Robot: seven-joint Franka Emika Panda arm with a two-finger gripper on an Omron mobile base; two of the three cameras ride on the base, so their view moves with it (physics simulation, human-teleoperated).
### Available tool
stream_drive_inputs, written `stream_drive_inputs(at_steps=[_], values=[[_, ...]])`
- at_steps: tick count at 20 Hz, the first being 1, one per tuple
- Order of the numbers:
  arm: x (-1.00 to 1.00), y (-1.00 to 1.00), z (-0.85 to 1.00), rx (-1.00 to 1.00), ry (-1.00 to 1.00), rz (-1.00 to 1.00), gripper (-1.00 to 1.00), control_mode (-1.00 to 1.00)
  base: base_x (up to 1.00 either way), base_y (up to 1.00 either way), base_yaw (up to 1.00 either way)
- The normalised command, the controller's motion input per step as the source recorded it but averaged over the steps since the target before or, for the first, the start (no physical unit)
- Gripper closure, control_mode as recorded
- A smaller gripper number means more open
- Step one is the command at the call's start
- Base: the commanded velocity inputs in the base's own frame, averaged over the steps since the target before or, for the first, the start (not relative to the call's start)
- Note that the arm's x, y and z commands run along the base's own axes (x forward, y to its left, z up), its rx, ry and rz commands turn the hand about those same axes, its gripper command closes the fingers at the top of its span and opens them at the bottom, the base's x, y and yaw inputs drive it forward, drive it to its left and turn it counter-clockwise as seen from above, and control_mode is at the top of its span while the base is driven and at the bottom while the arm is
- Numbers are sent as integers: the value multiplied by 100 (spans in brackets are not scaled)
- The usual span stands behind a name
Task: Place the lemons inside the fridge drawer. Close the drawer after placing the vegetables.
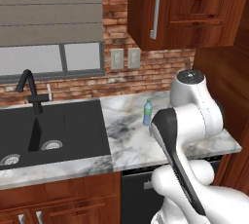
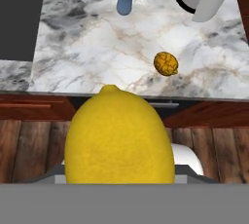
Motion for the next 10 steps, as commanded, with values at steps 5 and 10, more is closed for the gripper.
stream_drive_inputs(at_steps=[5,10], values=[[0,0,-3,0,0,0,100,-100,0,0,0],[-33,0,-11,0,-5,0,100,100,-19,0,0]])
